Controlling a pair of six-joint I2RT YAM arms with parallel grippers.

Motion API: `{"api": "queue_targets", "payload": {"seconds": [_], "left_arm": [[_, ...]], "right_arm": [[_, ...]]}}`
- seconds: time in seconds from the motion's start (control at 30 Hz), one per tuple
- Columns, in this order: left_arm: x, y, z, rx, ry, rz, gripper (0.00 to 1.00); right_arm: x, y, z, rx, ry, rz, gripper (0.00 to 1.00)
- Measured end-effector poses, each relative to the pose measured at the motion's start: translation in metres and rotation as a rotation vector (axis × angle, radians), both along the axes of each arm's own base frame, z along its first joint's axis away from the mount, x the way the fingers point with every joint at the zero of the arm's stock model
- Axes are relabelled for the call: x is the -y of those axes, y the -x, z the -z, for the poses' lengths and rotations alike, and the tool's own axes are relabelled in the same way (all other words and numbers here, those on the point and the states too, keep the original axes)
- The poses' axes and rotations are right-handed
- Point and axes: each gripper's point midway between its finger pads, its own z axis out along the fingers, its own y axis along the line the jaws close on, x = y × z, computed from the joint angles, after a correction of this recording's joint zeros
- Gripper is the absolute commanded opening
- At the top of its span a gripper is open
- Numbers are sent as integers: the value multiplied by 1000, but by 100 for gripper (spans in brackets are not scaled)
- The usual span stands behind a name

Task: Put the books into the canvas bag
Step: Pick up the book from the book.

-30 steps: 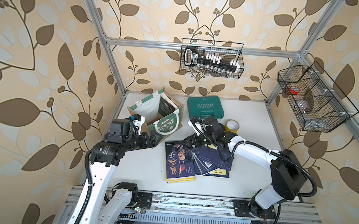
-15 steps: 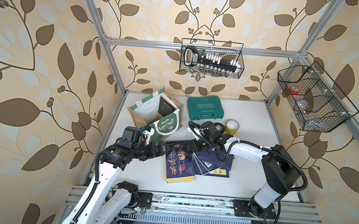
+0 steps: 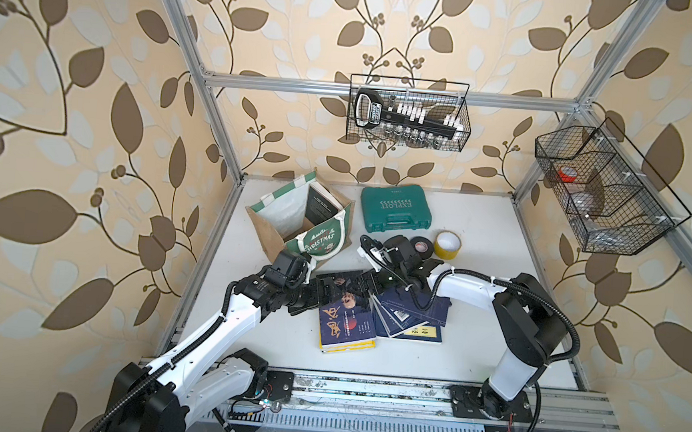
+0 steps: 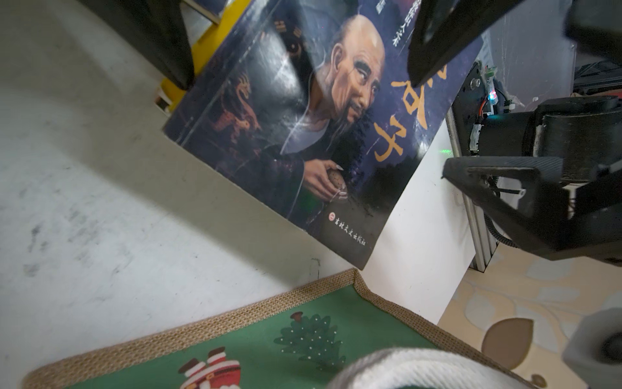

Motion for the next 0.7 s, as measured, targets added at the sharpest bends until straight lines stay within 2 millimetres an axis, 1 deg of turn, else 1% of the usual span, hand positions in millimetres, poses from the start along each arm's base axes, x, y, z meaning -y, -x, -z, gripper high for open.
{"api": "queue_targets", "payload": {"seconds": [0.07, 0.17, 0.3, 0.43, 0.47, 0.57, 0.7], "left_arm": [[0, -4, 12, -19, -9, -17, 99], [1, -8, 22, -34, -12, -29, 99], [4, -18, 26, -29, -8, -39, 99], [9, -24, 29, -22, 8, -36, 99], [9, -25, 30, -20, 10, -36, 99], [10, -26, 32, -19, 12, -35, 99], [11, -27, 32, -11, 18, -33, 99]], "right_arm": [[0, 0, 0, 2, -1, -3, 93], [0, 0, 0, 2, -3, -4, 92], [-1, 0, 0, 3, -6, -8, 89], [1, 0, 2, -6, 0, -6, 79], [2, 0, 2, -9, 1, -4, 78], [3, 0, 4, -15, 1, -5, 78], [6, -5, 5, -23, -5, 4, 81]]}}
